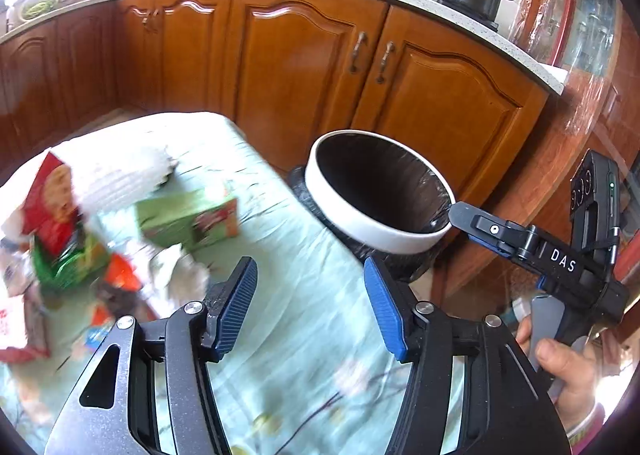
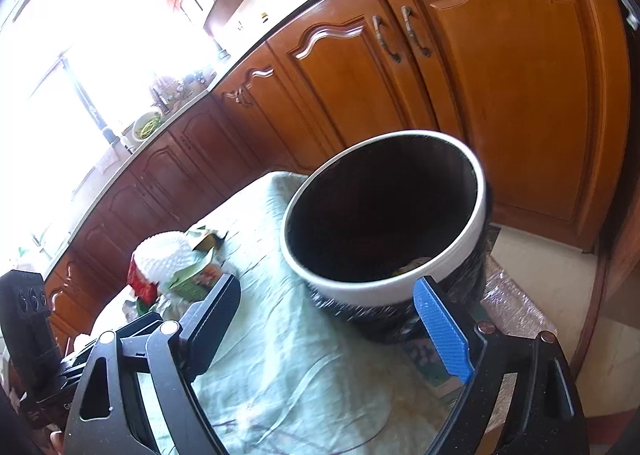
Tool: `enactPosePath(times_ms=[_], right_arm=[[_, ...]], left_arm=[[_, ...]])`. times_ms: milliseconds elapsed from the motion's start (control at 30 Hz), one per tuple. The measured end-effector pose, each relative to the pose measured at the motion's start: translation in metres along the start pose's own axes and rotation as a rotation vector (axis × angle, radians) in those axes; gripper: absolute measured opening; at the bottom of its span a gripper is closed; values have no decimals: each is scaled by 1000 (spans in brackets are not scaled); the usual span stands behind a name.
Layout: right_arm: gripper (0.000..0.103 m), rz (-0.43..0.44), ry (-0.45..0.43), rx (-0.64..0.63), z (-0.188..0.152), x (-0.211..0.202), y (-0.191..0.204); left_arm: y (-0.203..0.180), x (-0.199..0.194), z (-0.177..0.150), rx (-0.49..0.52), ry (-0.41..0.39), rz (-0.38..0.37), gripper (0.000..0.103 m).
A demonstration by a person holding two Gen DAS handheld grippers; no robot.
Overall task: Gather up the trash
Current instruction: 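Move both open tools back over the table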
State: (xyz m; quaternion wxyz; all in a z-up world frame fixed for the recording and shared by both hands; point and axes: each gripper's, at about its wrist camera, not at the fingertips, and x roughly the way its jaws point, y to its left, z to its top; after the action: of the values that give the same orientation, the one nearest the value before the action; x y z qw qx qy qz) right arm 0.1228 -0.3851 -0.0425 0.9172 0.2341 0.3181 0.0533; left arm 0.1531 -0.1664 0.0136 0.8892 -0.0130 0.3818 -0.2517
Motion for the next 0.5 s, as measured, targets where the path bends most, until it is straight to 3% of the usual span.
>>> enactPosePath(times_ms=[167, 500], right_arm=[[101, 36, 28, -35, -19, 2, 25], [102, 114, 80, -106, -41, 16, 72]], left_arm=[[26, -25, -19, -39, -22, 48, 65], [89, -53, -45, -182, -41, 130, 75]])
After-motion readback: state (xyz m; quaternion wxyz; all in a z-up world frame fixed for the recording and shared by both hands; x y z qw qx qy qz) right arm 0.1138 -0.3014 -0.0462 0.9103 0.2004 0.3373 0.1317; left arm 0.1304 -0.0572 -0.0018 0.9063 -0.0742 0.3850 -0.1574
